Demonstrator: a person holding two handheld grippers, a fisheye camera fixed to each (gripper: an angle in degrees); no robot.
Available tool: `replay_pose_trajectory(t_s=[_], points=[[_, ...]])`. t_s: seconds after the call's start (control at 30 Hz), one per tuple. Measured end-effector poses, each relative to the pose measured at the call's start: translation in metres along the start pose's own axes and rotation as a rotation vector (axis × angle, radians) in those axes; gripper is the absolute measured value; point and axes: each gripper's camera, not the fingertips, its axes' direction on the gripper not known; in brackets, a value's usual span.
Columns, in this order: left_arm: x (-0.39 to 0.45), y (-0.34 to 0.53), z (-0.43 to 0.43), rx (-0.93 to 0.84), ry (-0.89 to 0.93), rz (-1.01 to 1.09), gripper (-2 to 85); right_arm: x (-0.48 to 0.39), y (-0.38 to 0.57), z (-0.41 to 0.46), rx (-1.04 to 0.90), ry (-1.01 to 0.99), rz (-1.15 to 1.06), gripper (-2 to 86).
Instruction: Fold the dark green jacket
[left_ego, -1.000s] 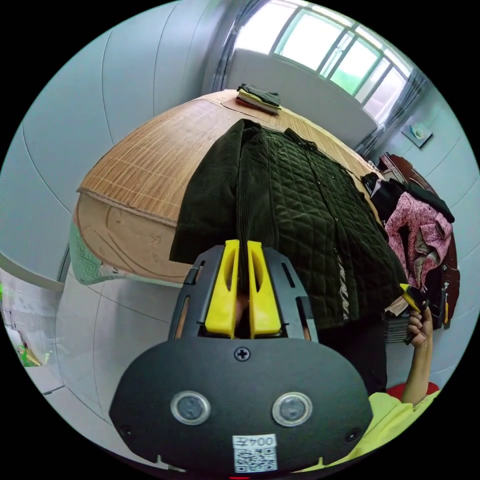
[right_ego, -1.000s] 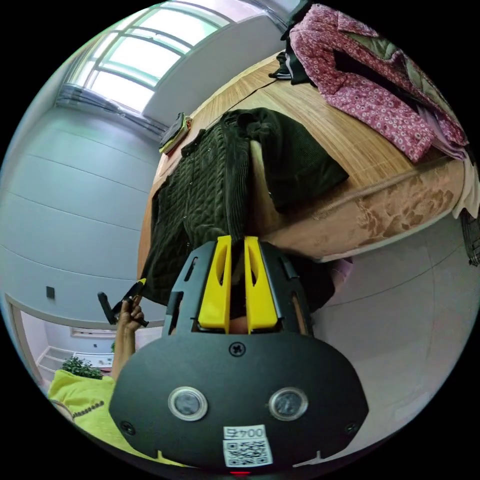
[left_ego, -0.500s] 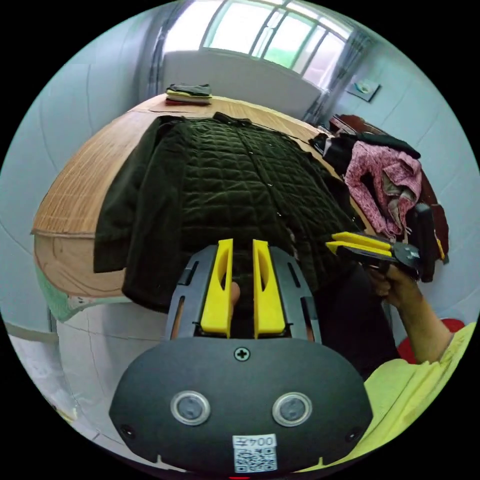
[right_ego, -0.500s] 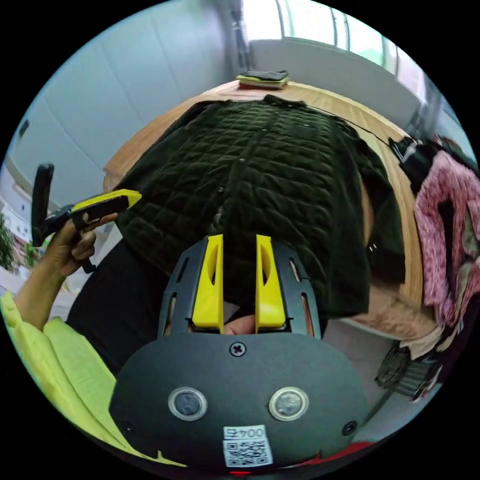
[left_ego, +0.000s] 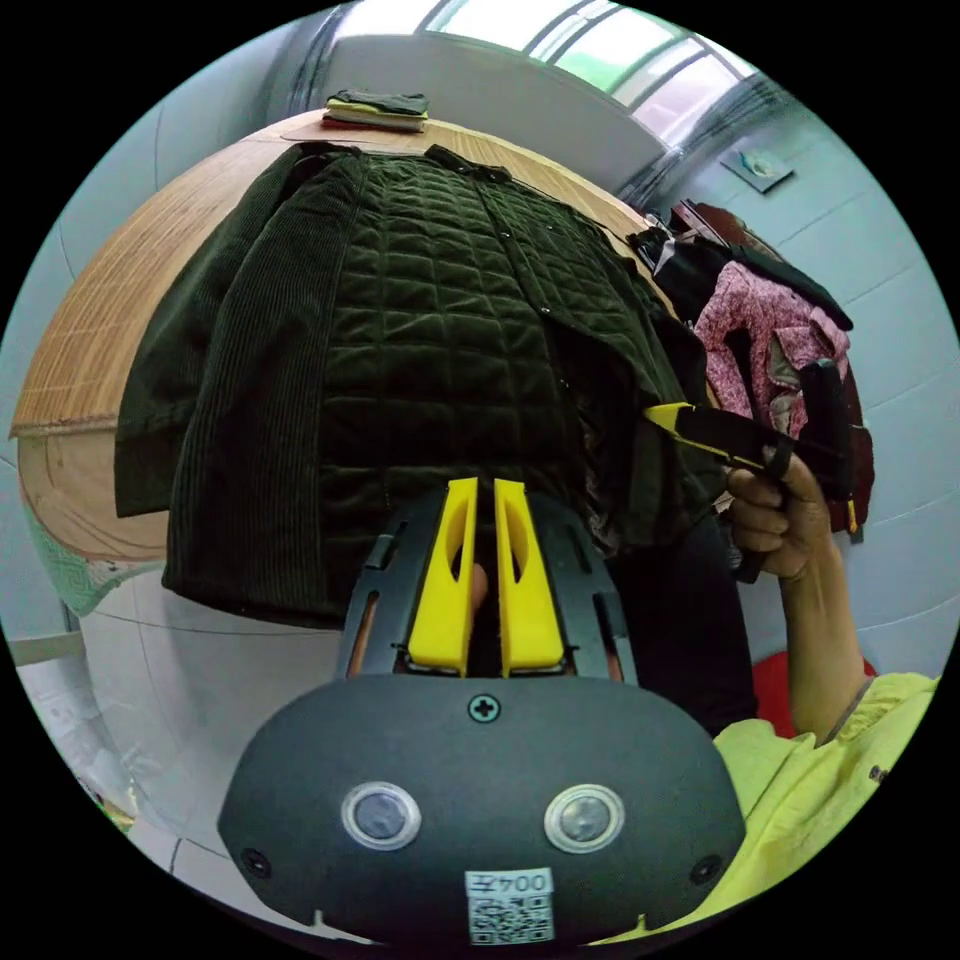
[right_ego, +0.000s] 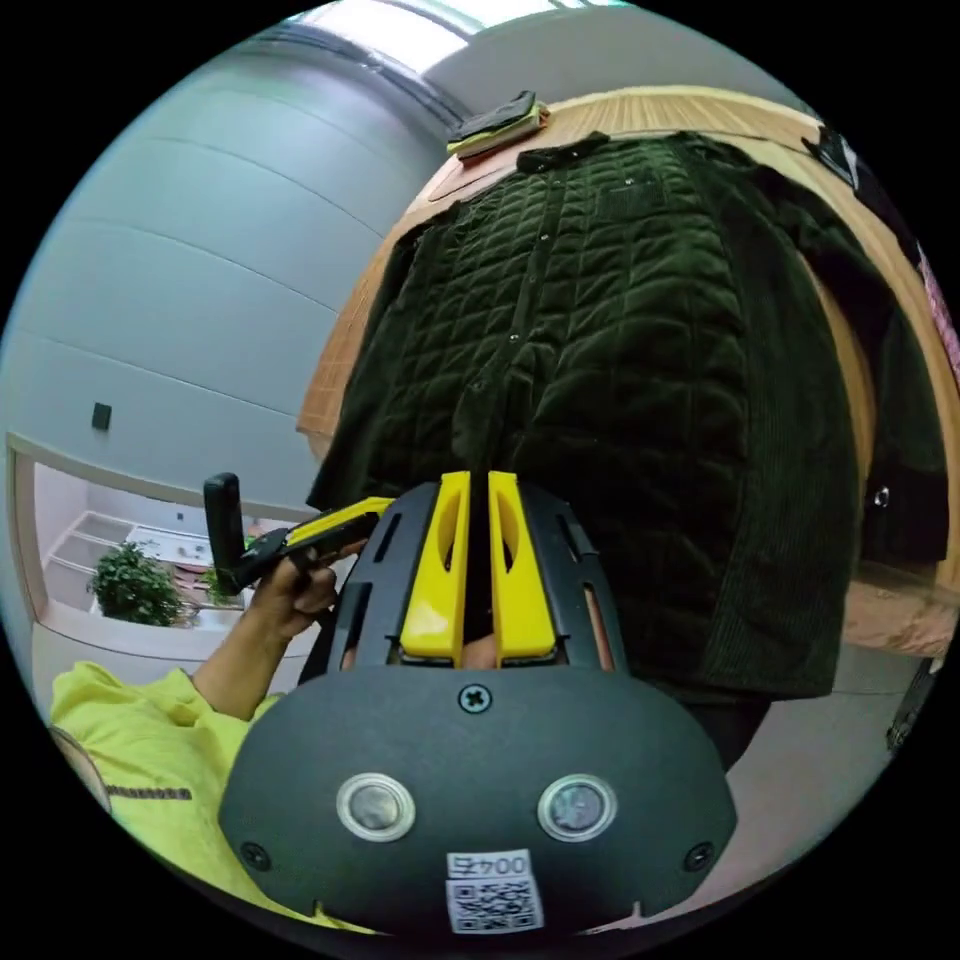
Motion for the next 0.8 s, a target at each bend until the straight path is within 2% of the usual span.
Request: replay_pose_trajectory(t_s=[0.1,0.33,0.4,0.43,0.57,0.63,0.67,0.73,0.8], points=[[-0.004,0.000,0.001,0.002,0.004,-0.002,2.3,-0.006,0.006,0.037,-0.129,0.117,-0.021,5.6],[0.000,-0.004,0.013,-0.045,-0.023,0.033,2.4,-0.054,0.040,0.049,0.003,0.399,-0.209,0.4],[0.004,-0.006,0.017,-0.064,-0.042,0.053,2.6,-0.054,0.039,0.070,-0.135,0.377,-0.266,-0.2],[0.004,-0.006,0.018,-0.067,-0.046,0.058,2.6,-0.058,0.040,0.069,-0.138,0.386,-0.292,-0.4],[0.003,-0.004,0.020,-0.068,-0.061,0.051,2.3,-0.080,0.028,0.040,0.032,0.391,-0.387,-0.6],[0.001,-0.004,0.021,-0.070,-0.070,0.036,2.3,-0.071,0.010,0.040,0.173,0.449,-0.350,-0.6],[0.001,-0.004,0.022,-0.078,-0.077,0.025,2.3,-0.066,0.006,0.045,0.178,0.445,-0.344,-0.6],[0.001,-0.004,0.024,-0.088,-0.091,0.016,2.3,-0.042,-0.006,0.080,0.011,0.423,-0.331,-0.6],[0.004,-0.003,0.024,-0.096,-0.122,0.020,2.5,-0.044,-0.003,0.060,0.042,0.376,-0.345,-0.7]])
